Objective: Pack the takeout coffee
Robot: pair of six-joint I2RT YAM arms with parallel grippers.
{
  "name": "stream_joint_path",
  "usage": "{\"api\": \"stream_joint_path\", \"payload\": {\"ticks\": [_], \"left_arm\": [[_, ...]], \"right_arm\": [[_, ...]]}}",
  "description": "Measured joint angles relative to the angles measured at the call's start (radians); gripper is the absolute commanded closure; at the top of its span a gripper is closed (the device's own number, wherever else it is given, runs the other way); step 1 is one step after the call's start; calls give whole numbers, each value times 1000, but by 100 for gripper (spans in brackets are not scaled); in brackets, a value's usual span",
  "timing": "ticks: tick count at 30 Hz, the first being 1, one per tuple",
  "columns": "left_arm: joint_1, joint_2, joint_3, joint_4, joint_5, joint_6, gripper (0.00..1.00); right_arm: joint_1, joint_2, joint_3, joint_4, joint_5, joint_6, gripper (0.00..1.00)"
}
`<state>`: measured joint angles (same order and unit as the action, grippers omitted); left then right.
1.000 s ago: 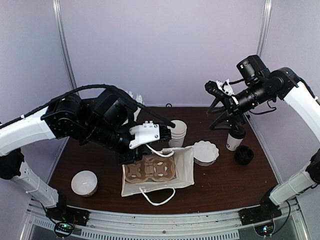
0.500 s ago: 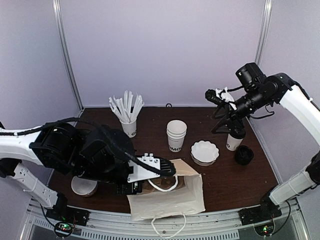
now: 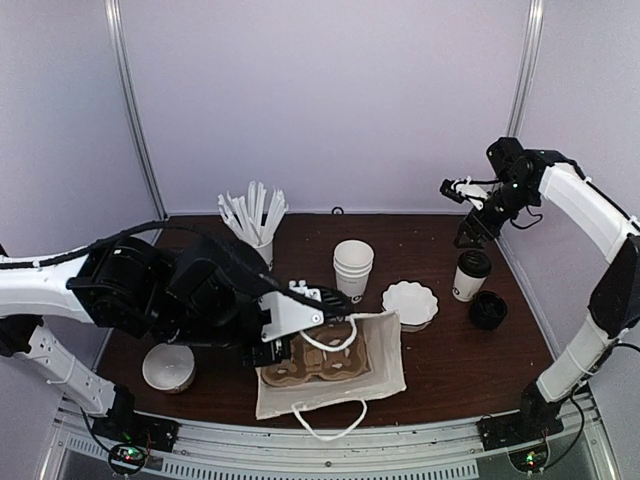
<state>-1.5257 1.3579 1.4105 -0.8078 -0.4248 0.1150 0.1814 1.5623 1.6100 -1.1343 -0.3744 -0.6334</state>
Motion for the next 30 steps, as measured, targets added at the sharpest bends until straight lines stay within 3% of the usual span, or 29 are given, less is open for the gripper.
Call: {"api": "stream_joint_path", "payload": {"ticks": [7,17,30], "left_arm": [[214,3,38,-5,167,10,100],[462,104,175,-78,569,2,100],[618,209,307,-143,953,-75,100]], "right_arm": [[-74,174,59,-64,81,20,22],[-108,251,147,-140,140,23,21],[-136,342,193,-213,143,0,18]]}}
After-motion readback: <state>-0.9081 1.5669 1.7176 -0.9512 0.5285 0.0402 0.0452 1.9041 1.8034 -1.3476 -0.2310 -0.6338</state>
